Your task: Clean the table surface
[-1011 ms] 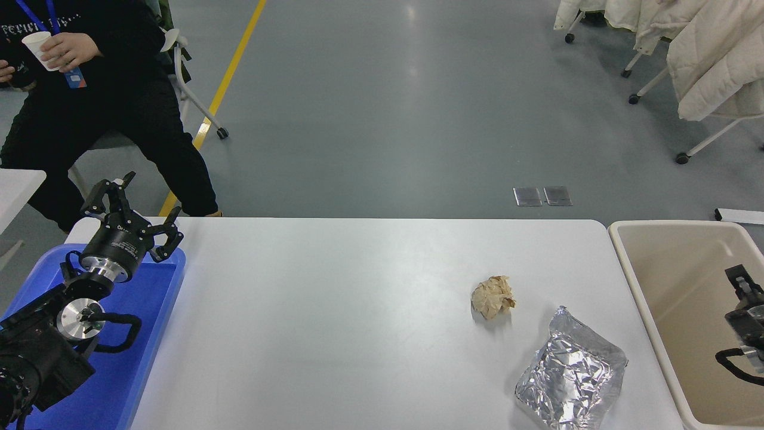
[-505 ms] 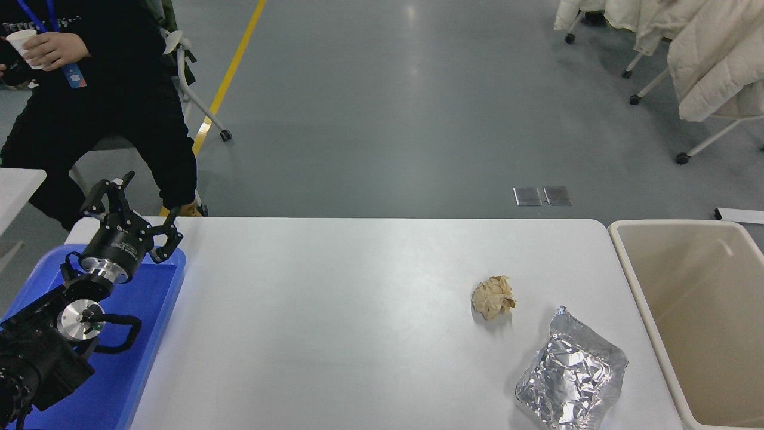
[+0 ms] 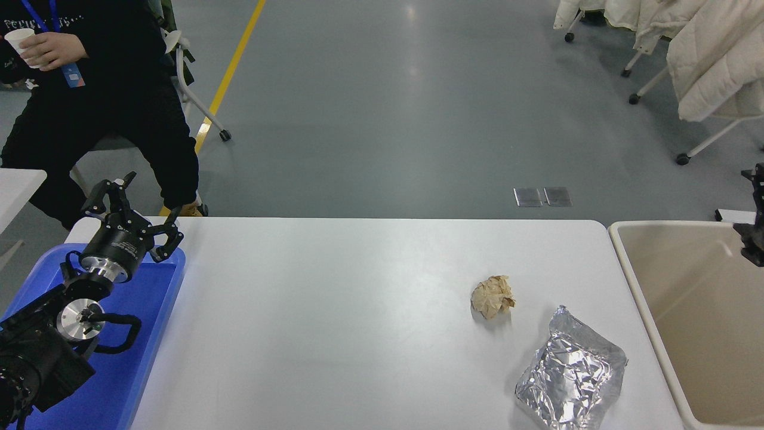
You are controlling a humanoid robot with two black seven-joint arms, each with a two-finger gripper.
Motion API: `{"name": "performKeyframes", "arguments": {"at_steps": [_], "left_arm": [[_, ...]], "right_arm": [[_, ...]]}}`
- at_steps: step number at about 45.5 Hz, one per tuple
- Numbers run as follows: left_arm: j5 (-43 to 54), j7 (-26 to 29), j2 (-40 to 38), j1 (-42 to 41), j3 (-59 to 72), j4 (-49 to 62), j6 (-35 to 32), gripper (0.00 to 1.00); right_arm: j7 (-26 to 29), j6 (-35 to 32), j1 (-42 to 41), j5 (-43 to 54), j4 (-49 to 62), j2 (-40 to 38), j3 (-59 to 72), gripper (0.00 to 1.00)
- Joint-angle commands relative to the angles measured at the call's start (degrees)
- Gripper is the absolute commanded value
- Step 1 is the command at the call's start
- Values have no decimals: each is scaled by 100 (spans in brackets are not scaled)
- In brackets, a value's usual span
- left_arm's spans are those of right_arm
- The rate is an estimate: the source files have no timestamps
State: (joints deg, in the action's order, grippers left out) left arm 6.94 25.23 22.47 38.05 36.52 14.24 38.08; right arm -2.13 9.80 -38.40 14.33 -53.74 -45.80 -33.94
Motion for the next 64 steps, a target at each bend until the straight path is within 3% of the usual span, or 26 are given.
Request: {"name": "performKeyframes", "arguments": {"at_steps": [1, 15, 23, 29, 37, 64], "left_arm": [[0, -1, 3, 0, 4, -1, 7, 100], [0, -1, 3, 9, 4, -1, 7, 100], [0, -1, -6, 9, 4, -1, 7, 100], [0, -1, 3, 9, 4, -1, 7, 100], [9, -1, 3, 0, 4, -1, 7, 100], [0, -1, 3, 9, 4, -1, 7, 100]], "right_arm": [[-6, -180, 667, 9, -471, 976, -1518, 100], [-24, -259, 1151, 9, -480, 2611, -2634, 100], [-559, -268, 1300, 79, -410, 3455, -2934, 100], [-780, -373, 1397, 667, -357, 3947, -2925, 100], [-797, -391, 1511, 1265, -295, 4299, -2925, 100], [-999, -391, 1626, 1643, -181, 4466, -2934, 100]]}}
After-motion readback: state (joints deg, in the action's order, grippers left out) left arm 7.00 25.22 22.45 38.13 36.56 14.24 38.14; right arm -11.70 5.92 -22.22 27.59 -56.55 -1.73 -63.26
